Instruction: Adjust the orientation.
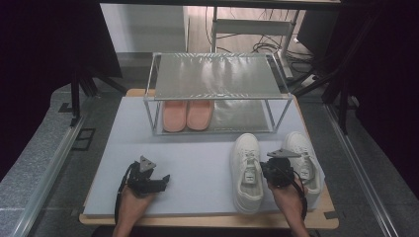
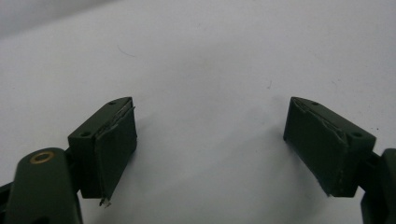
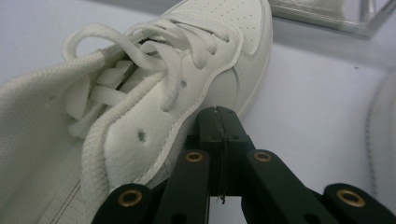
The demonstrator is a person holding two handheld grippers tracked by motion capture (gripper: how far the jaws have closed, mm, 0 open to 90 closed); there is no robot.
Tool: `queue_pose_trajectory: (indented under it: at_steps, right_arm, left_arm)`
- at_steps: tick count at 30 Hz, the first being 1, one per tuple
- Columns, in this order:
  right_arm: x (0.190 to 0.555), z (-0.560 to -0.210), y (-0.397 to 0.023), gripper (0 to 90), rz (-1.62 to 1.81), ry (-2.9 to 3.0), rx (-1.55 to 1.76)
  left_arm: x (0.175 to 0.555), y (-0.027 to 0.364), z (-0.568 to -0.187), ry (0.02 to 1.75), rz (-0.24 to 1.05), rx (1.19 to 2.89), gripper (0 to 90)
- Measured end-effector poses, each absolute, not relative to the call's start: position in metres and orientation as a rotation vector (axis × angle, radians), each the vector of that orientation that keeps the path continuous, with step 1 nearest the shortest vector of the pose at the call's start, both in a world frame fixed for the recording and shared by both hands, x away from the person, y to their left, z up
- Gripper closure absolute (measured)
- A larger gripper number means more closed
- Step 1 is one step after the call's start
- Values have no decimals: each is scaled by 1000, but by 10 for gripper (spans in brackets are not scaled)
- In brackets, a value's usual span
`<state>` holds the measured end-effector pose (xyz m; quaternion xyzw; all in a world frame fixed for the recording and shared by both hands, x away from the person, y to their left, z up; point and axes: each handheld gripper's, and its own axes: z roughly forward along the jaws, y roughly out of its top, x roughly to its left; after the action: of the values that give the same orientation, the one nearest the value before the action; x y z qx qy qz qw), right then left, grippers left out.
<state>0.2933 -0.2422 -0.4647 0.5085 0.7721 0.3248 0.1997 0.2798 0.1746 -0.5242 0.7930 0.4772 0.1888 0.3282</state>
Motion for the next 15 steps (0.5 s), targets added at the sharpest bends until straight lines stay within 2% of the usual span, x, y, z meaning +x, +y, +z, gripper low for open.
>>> queue_pose_trajectory:
  at_steps: [15]
  right_arm:
    - [309, -470, -210, 900, 1032, 2275, 1325]
  left_arm:
    - [280, 175, -524, 1250, 493, 2075, 171]
